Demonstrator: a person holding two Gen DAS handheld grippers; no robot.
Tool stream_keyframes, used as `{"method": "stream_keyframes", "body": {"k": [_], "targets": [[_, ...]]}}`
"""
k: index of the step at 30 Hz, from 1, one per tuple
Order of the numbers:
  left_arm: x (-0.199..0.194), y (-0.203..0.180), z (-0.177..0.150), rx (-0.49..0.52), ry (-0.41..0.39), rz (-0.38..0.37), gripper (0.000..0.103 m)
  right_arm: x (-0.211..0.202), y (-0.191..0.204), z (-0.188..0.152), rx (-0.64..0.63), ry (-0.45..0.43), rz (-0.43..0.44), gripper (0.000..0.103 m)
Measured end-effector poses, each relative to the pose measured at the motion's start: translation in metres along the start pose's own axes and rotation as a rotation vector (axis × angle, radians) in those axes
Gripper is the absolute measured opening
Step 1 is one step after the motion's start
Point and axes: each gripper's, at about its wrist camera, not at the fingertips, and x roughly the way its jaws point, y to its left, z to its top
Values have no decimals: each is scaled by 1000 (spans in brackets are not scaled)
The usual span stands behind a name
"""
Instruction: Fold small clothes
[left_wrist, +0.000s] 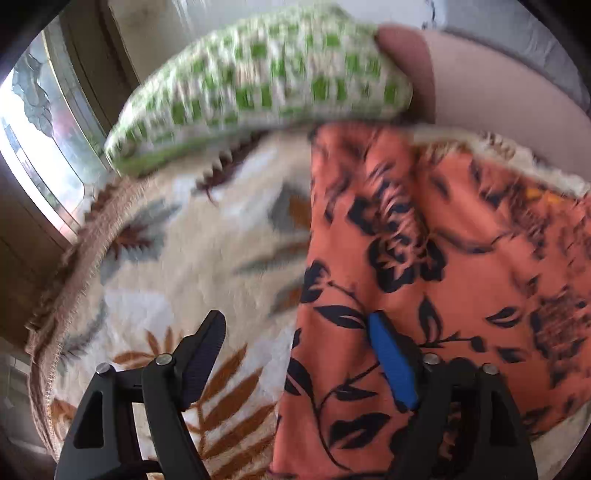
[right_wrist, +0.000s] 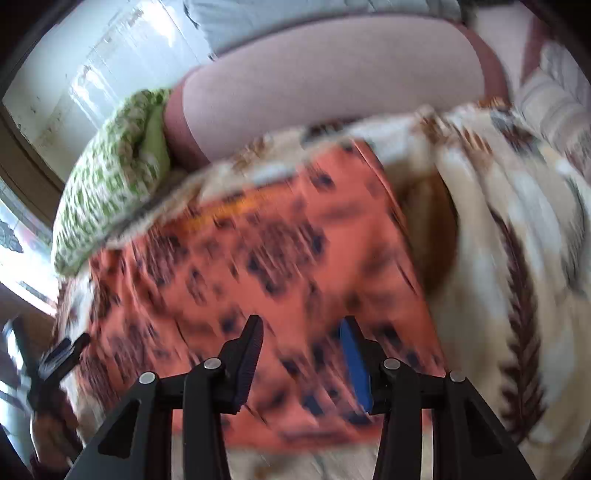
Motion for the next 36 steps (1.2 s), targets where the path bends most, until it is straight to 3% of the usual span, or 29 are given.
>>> {"method": "stream_keyframes", "body": {"k": [2,4,6,8,12,16,19,22,25,33,34,35,36], "targets": [[5,8,1,-47,15,-24,88,18,-14,-16,3,59,-51,48],[-3,19,3,-101,25,-60,88,10,-14,-19,5,25,-44,48],[-22,33,1,-156,-18,-45,88,-7,-14,-19,63,36,29,48],[-40,46,-8,-197,-39,-58,88,-21,-20,-26,120,32,104,59],[-62,63,-46,-341,27,-194,88,-39,-36,-53,247,38,261,70],[-73,47,-85,-379,81,-318,88,-27,-62,-73,417,43,335,70],[-65,28,-88,-399,107,-455,88,-12,-80,-74,538,22,394,70],[-52,24,-84,-444,101,-470,88,3,-91,-72,613,16,409,70],[-35,25,-79,-488,106,-518,86,9,-94,-68,647,-9,430,70],[-13,34,-62,-643,34,-613,86,23,-79,-44,573,-91,433,72],[-14,34,-62,-648,24,-618,80,25,-76,-41,557,-99,439,72],[-11,32,-60,-646,17,-616,60,26,-74,-38,541,-106,441,72],[-7,29,-57,-639,16,-612,46,28,-73,-37,533,-108,441,72]]}}
